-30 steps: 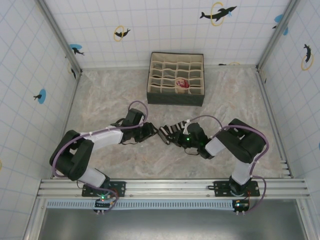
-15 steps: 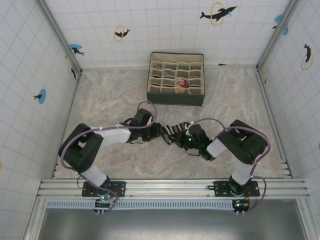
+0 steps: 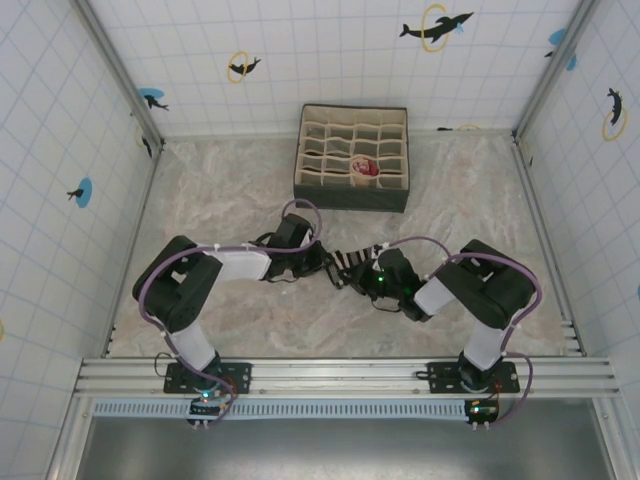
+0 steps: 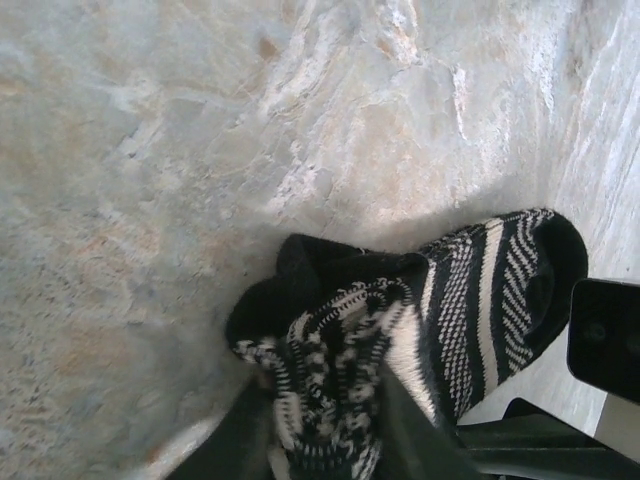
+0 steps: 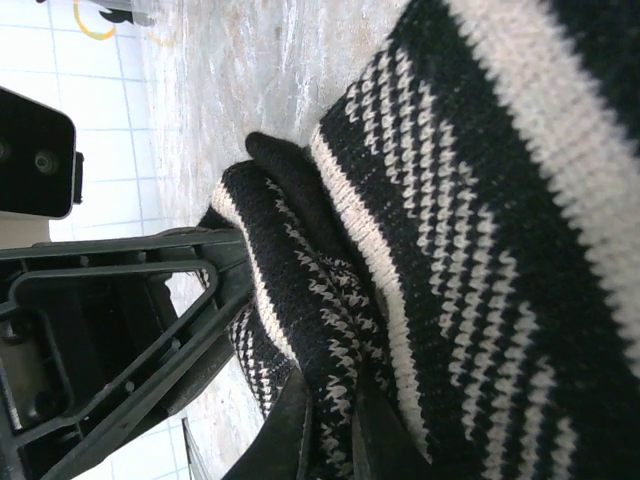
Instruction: Roll the socks
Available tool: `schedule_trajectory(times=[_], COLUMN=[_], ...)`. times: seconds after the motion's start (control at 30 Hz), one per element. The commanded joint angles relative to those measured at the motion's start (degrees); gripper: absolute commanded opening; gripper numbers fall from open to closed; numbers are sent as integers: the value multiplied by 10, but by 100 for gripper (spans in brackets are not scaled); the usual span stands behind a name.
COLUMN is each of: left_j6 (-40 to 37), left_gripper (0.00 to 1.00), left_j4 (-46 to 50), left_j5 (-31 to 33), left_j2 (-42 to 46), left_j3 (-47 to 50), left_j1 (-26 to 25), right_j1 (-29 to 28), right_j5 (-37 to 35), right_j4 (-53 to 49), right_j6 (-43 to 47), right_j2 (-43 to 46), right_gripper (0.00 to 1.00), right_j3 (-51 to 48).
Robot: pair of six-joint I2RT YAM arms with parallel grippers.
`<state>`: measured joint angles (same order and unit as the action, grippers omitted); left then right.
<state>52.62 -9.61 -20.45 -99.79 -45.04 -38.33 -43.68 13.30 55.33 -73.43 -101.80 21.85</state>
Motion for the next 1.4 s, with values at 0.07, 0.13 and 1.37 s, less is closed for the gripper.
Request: schedule_trajectory(times=[0.07,0.13,1.37], left_j6=[-6,-14,-8], left_gripper=[0,0,0], left_j4=[53,84,265], left_j5=[36,49,86], left_j2=[-23,-22,106], left_j3=[-32,-45,-9], left_j1=[-4,-3,55], right_j1=[2,1,-292], right_j5=[-20,-27,-559], right_j4=[-163,-196,-395], right_j6=[88,130,751], right_j2=[23,48,-63], right_gripper=[22,30,67], right_j3=[4,18,295])
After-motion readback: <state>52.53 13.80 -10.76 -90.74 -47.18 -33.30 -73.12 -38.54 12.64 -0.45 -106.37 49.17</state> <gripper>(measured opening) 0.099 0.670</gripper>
